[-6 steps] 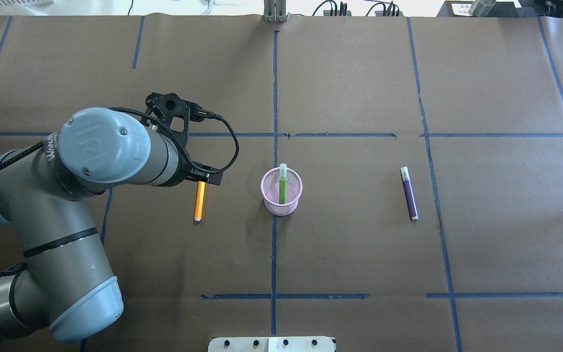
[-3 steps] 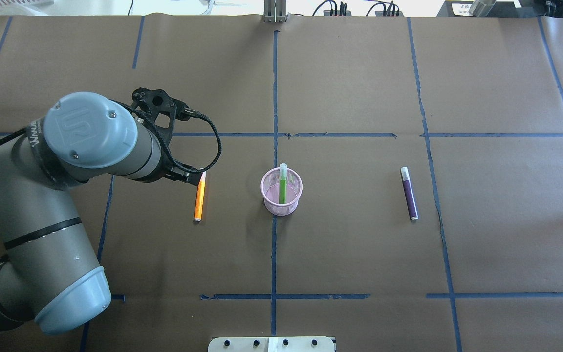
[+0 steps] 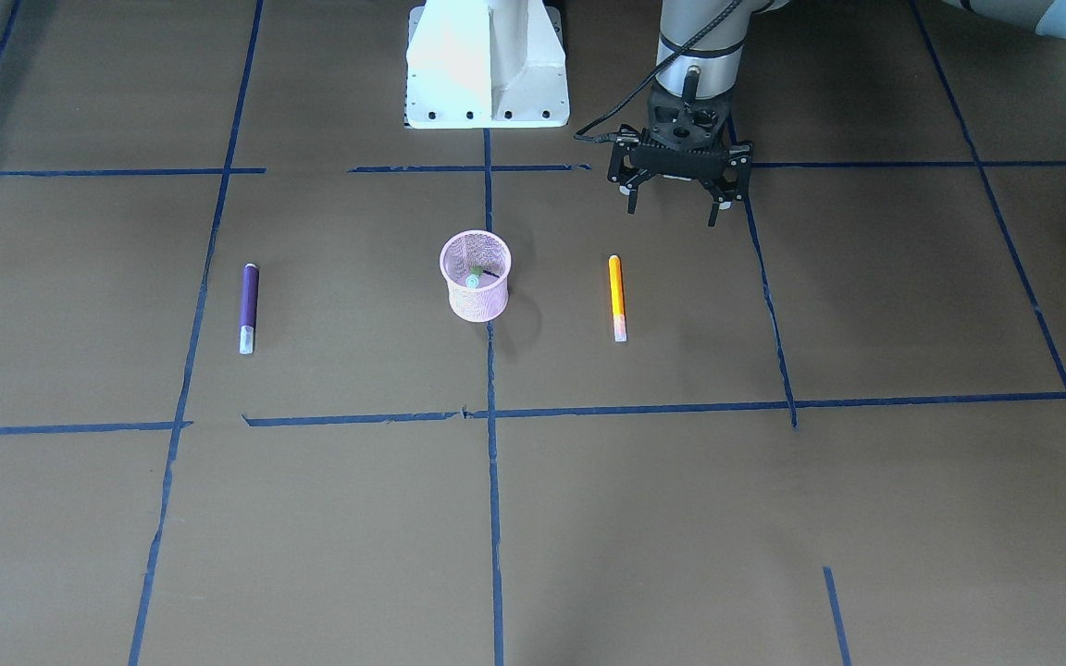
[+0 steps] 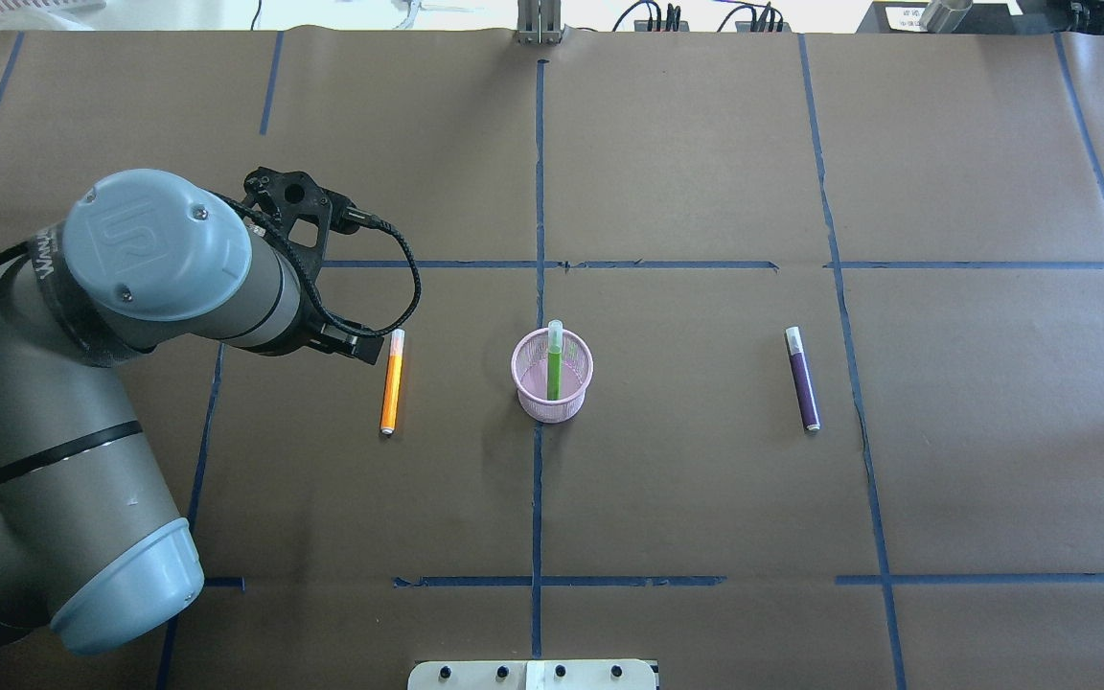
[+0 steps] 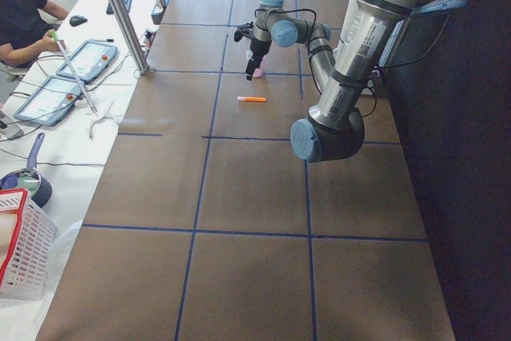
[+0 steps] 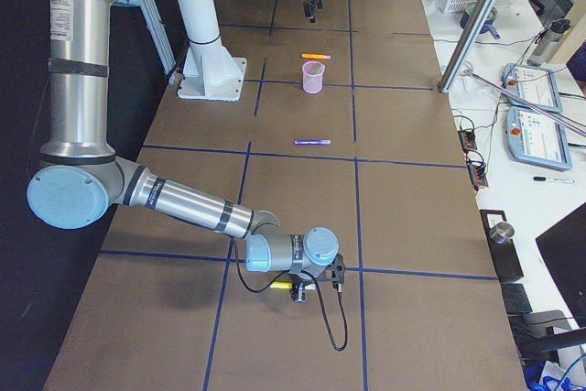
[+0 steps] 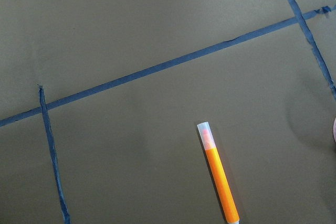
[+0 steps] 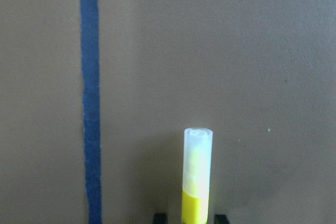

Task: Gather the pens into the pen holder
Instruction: 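Move the left gripper above the orange marker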

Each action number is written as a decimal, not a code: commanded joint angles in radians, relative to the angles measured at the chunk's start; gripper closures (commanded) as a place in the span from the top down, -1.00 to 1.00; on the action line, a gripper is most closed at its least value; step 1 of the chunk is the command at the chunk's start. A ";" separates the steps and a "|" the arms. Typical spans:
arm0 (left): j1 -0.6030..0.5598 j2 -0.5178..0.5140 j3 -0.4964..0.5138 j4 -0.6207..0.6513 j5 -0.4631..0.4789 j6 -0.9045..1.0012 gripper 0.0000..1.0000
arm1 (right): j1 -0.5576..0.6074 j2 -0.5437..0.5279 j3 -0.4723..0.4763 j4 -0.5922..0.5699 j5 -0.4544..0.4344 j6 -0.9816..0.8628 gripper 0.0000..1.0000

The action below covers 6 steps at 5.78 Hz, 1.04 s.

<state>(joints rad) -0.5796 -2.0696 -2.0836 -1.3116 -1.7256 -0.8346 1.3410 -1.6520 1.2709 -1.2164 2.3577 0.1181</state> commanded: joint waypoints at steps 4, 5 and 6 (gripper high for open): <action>-0.002 0.003 -0.029 0.000 0.000 0.000 0.96 | 0.001 -0.005 0.025 0.003 0.021 0.032 -1.00; -0.002 0.019 -0.042 0.000 0.000 0.000 0.96 | 0.001 -0.023 0.168 0.005 0.037 0.116 -1.00; -0.002 0.025 -0.055 0.000 0.000 0.000 0.96 | 0.000 -0.026 0.291 0.005 0.038 0.149 -1.00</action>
<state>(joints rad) -0.5812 -2.0525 -2.1257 -1.3115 -1.7257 -0.8345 1.3418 -1.6720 1.4429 -1.2125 2.3908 0.2238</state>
